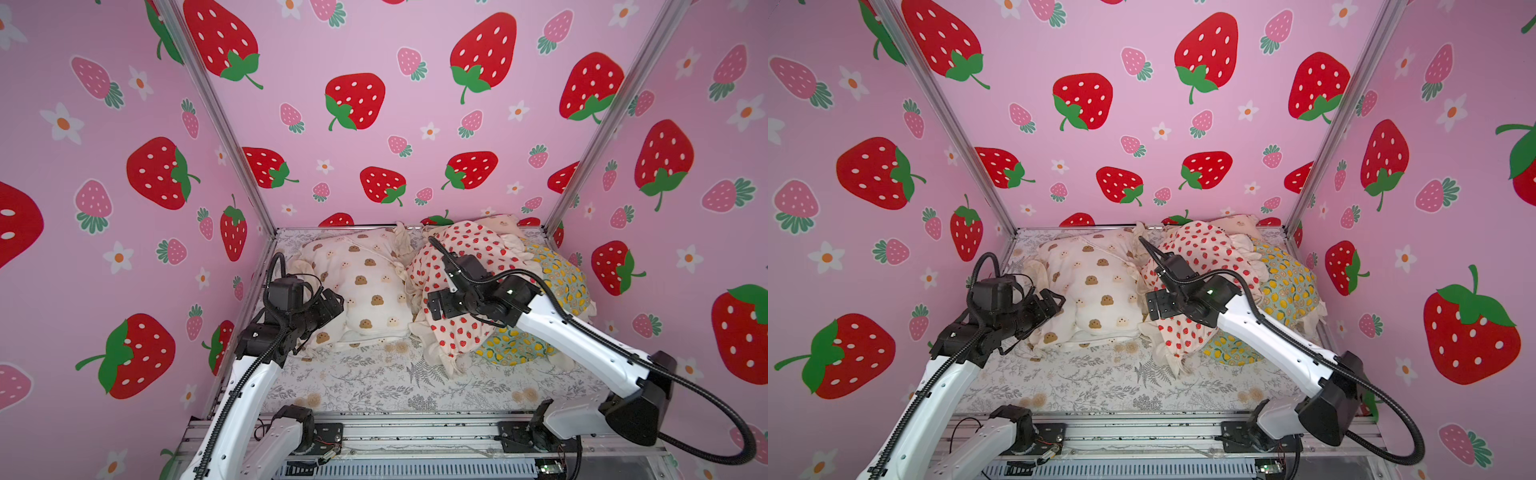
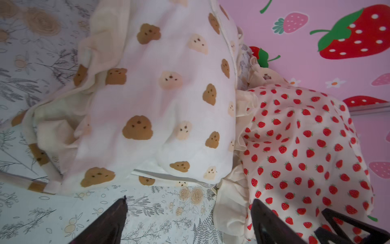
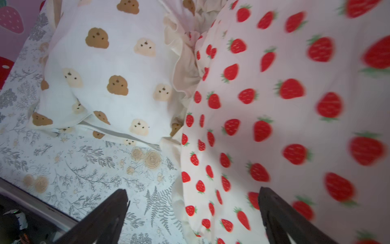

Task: Zip up pillowcases
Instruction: Place the pillowcase on the pillowcase, then pick up the pillowcase from the center of the board.

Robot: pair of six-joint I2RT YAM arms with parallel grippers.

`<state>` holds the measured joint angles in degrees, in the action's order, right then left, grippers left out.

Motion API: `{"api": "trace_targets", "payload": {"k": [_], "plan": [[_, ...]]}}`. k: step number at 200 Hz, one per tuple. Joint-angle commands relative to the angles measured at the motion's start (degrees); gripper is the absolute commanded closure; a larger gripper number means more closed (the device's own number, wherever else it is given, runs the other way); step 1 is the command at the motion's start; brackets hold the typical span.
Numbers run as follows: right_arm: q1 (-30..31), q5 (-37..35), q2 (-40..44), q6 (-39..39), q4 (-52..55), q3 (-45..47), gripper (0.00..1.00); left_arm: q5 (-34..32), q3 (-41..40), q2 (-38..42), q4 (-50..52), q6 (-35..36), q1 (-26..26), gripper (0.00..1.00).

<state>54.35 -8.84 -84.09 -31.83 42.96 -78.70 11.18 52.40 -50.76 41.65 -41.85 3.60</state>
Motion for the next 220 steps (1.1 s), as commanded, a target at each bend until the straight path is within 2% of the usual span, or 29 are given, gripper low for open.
{"api": "trace_targets", "payload": {"k": [1, 19, 51, 72, 114, 153, 172, 220], "plan": [[2.8, 4.6, -5.2, -4.6, -5.8, -1.4, 0.01, 2.8, -1.9, 0.2, 4.4, 0.6, -5.8, 0.08], [3.0, 5.6, -10.3, -5.3, -6.7, -3.8, 0.06, 2.7, -4.4, 0.9, 5.1, -0.2, -10.2, 0.1], [3.0, 5.3, -17.6, -4.6, -8.6, -7.4, 0.15, 3.4, -11.4, 2.3, 1.2, -3.5, -13.6, 0.13], [3.0, 4.3, -22.5, -3.4, -6.5, -11.9, 0.16, 4.5, -15.4, 1.1, -2.3, -5.3, -14.6, 0.16], [1.5, 3.1, -26.6, -5.3, -7.7, -12.1, 0.24, 4.4, -21.0, 0.3, -8.3, -9.2, -14.9, 0.23], [0.2, 5.0, -28.0, -5.0, -9.3, -10.1, 0.22, 2.5, -24.5, 0.8, -11.4, -10.6, -15.4, 0.3], [-0.2, 5.6, -28.5, -5.3, -10.0, -9.3, 0.18, 2.0, -25.7, 0.0, -13.2, -11.3, -16.0, 0.38], [-0.9, 7.6, -30.9, -4.4, -11.4, -10.3, 0.18, 1.4, -27.7, -1.4, -18.6, -13.1, -16.6, 0.57]]}}
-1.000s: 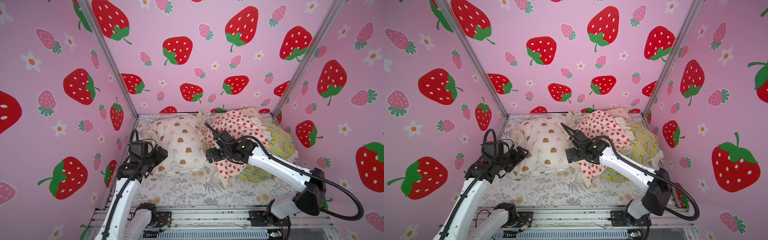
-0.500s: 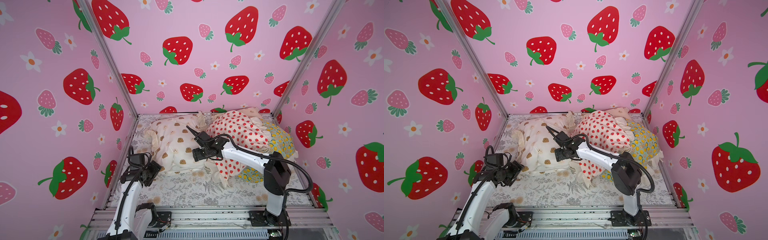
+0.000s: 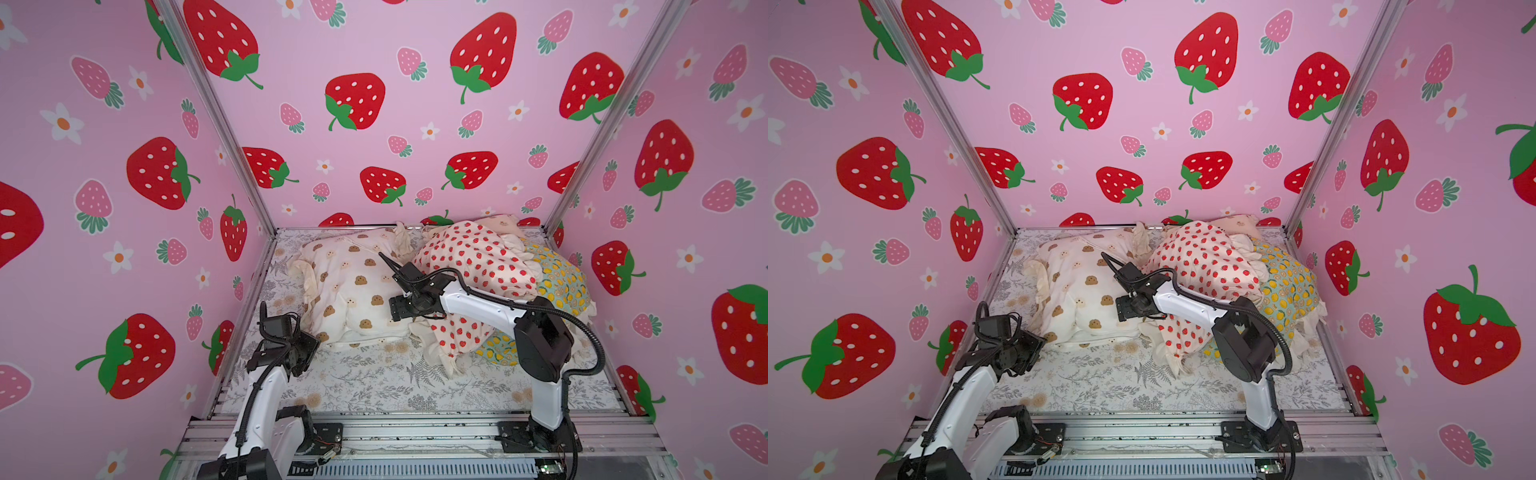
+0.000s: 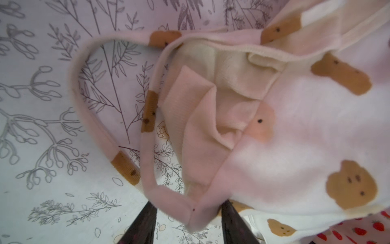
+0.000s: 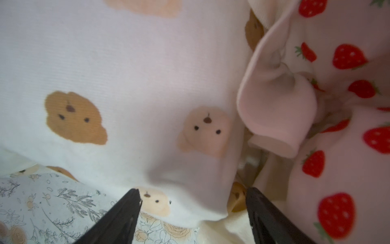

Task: Zip up pillowcases
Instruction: Pick up the pillowcase from the center of the board.

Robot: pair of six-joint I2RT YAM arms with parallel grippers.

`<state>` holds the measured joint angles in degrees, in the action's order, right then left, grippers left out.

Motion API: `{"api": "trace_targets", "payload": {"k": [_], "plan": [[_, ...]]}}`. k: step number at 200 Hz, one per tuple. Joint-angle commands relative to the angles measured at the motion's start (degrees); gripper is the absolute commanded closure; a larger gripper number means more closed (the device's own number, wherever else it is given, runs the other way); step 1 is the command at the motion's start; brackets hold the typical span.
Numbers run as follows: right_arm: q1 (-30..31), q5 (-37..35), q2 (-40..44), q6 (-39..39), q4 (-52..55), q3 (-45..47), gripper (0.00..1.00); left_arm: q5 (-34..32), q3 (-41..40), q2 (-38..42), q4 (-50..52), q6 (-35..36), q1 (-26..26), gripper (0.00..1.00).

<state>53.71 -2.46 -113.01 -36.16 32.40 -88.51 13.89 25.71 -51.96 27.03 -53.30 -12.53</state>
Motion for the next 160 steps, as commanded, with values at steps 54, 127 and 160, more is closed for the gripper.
{"api": "trace_targets", "payload": {"k": [54, 127, 160], "plan": [[-0.1, 3.0, -4.8, 1.3, -1.9, -3.0, 0.18, -1.2, -1.0, 0.4, -6.1, -2.8, -0.8, 0.81], [2.3, 5.4, -14.1, 2.6, 0.1, -16.6, 0.16, 1.9, 1.9, 0.9, -4.2, -1.6, -6.3, 1.0], [3.5, 6.9, -19.2, 2.9, 2.5, -25.9, 0.14, 6.3, 2.1, 0.2, -3.2, 0.1, -14.3, 1.0]]}}
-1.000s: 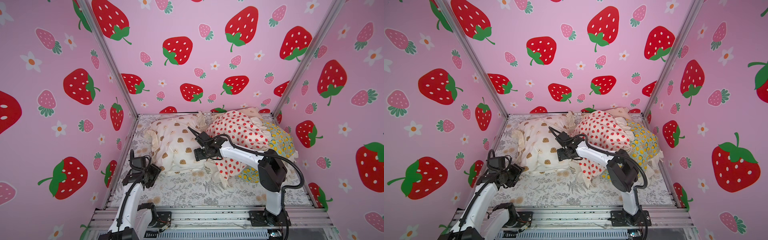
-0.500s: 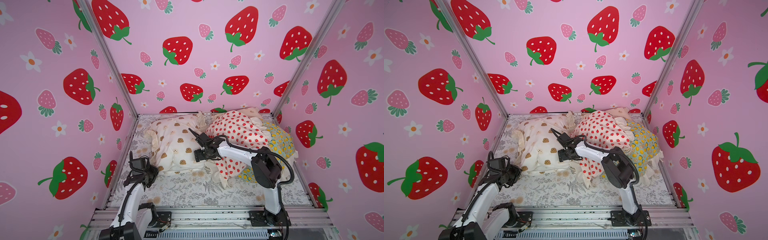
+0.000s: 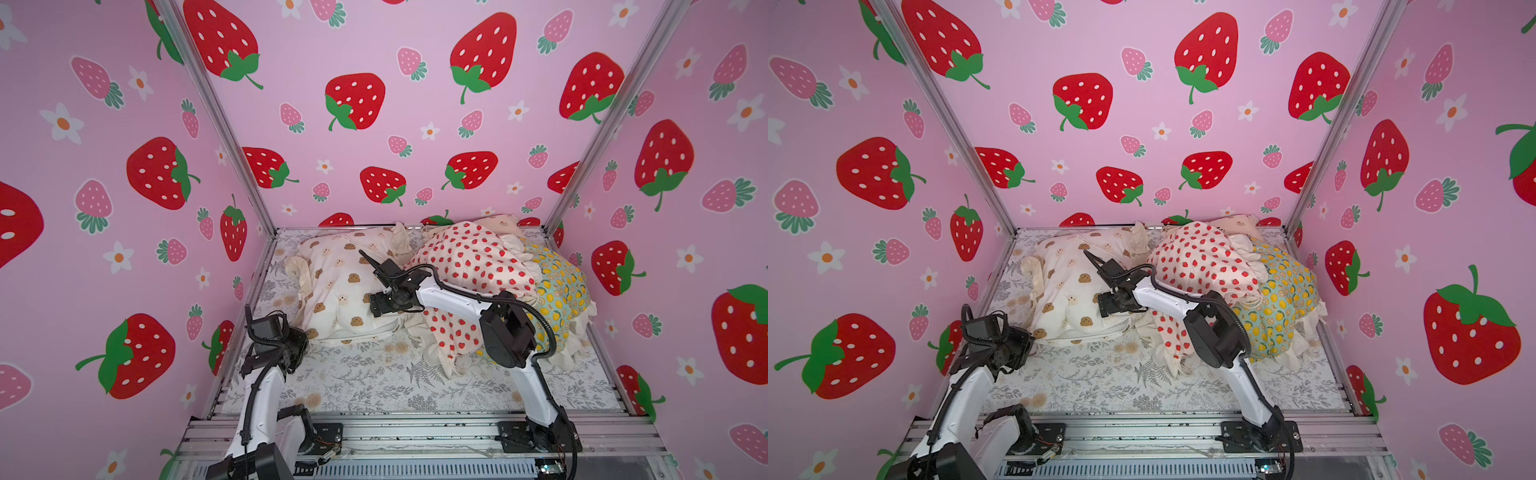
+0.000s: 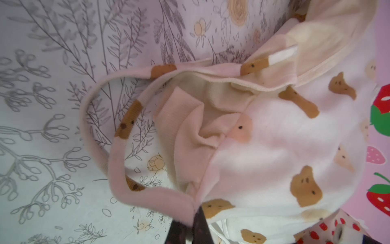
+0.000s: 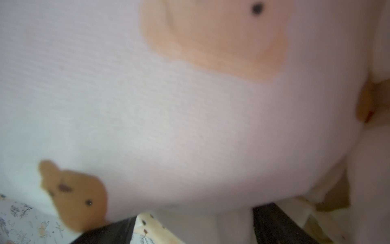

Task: Zip up pillowcases
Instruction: Pick up the pillowcase from the center of the board.

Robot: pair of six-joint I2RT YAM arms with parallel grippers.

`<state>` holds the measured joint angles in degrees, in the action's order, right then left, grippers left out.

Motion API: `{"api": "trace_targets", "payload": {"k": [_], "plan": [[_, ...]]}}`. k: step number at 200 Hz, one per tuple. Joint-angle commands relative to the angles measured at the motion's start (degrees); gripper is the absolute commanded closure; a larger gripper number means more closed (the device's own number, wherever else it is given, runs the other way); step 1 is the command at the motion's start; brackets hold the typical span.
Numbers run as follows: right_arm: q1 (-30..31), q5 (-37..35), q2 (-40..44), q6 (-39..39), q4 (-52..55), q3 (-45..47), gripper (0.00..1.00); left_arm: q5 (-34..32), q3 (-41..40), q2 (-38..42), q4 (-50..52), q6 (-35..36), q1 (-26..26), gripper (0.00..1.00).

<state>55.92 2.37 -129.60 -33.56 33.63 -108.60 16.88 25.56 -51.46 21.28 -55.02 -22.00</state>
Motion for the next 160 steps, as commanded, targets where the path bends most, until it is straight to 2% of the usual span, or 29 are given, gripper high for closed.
{"api": "trace_targets", "payload": {"k": [1, 34, 84, 119, 160], "plan": [[1.3, 2.1, -2.7, 0.2, 1.4, -6.1, 0.14, 3.5, 2.3, -0.4, 2.6, 1.8, -5.1, 1.0], [1.4, 4.0, 0.4, -0.7, 2.2, -4.9, 0.09, 9.2, 3.0, -2.4, 3.2, 3.9, -11.5, 1.0], [1.4, 3.7, 12.9, -5.0, -0.7, 10.8, 0.05, 10.2, 2.2, -2.4, 2.5, 4.8, -12.9, 1.0], [0.9, 3.0, 16.6, -7.7, -2.4, 17.5, 0.11, 11.4, 2.0, -2.9, 1.8, 4.5, -13.1, 1.0], [-0.4, 6.1, 12.6, -7.9, -5.9, 15.2, 0.2, 11.8, 1.6, -2.6, 1.8, 4.9, -13.1, 1.0]]}}
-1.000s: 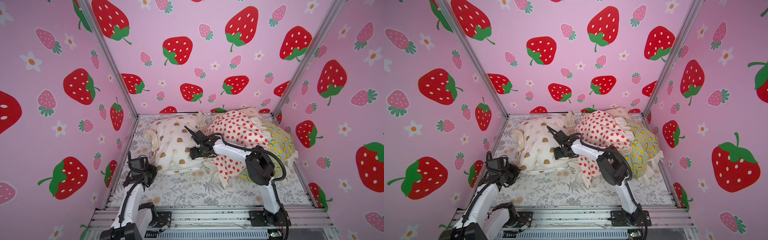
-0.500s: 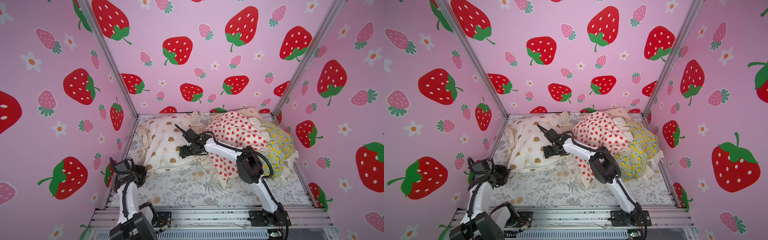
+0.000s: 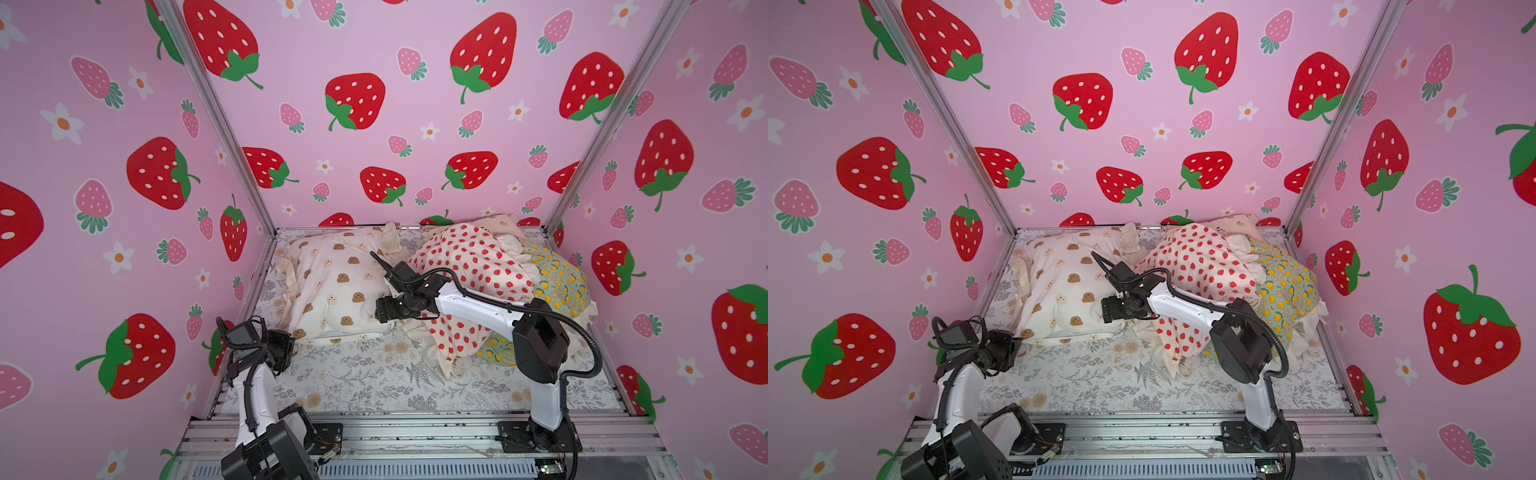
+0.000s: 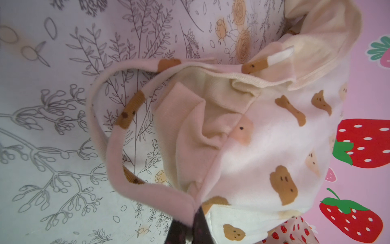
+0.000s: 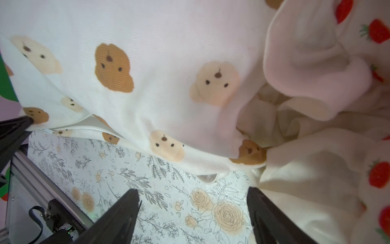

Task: Zip up pillowcases
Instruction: Pick up the pillowcase from the center of the board.

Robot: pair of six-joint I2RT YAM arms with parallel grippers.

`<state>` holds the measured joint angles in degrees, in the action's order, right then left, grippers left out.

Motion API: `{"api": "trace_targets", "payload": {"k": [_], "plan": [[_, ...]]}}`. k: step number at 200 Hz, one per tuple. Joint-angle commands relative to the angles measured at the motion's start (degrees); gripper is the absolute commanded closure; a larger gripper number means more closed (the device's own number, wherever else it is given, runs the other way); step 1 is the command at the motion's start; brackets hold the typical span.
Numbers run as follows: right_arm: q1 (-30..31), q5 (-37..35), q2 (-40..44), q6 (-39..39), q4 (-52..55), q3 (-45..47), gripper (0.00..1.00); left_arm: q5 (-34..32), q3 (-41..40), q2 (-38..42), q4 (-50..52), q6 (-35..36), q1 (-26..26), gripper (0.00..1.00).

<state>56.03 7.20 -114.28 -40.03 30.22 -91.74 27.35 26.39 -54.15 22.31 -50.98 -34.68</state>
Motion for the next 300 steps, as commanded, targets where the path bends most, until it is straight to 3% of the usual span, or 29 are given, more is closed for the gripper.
{"api": "trace_targets", "payload": {"k": [1, 87, 107, 147, 182, 239, 300], "plan": [[-0.5, 1.2, -2.9, -1.4, -2.4, -1.9, 0.2, 1.4, 0.8, 0.1, 0.7, 0.9, -0.4, 1.0], [-2.2, -2.9, -10.7, 0.1, -3.5, -6.9, 0.4, 2.7, 1.3, 0.9, 1.1, 1.1, -0.5, 1.0], [-2.2, -3.9, -12.4, 0.8, -3.9, -8.9, 0.48, 3.6, 1.6, 1.5, 1.5, 1.3, -0.4, 1.0], [-1.9, -5.2, -11.6, 1.5, -6.6, -10.0, 0.74, 4.8, 2.2, 2.9, 1.6, 0.9, -0.4, 1.0], [0.0, -9.4, -11.5, 3.5, -9.0, -12.4, 0.86, 5.7, 4.9, 1.9, 3.1, 1.3, -0.4, 1.0], [0.1, -11.8, -8.7, 7.3, -10.2, -19.5, 0.97, 6.2, 9.2, 1.5, 6.6, 3.6, -0.7, 1.0], [-2.1, -12.9, -2.2, 13.0, -2.0, -25.3, 0.99, 13.7, 11.5, 4.3, 6.9, 0.7, 0.0, 1.0]]}}
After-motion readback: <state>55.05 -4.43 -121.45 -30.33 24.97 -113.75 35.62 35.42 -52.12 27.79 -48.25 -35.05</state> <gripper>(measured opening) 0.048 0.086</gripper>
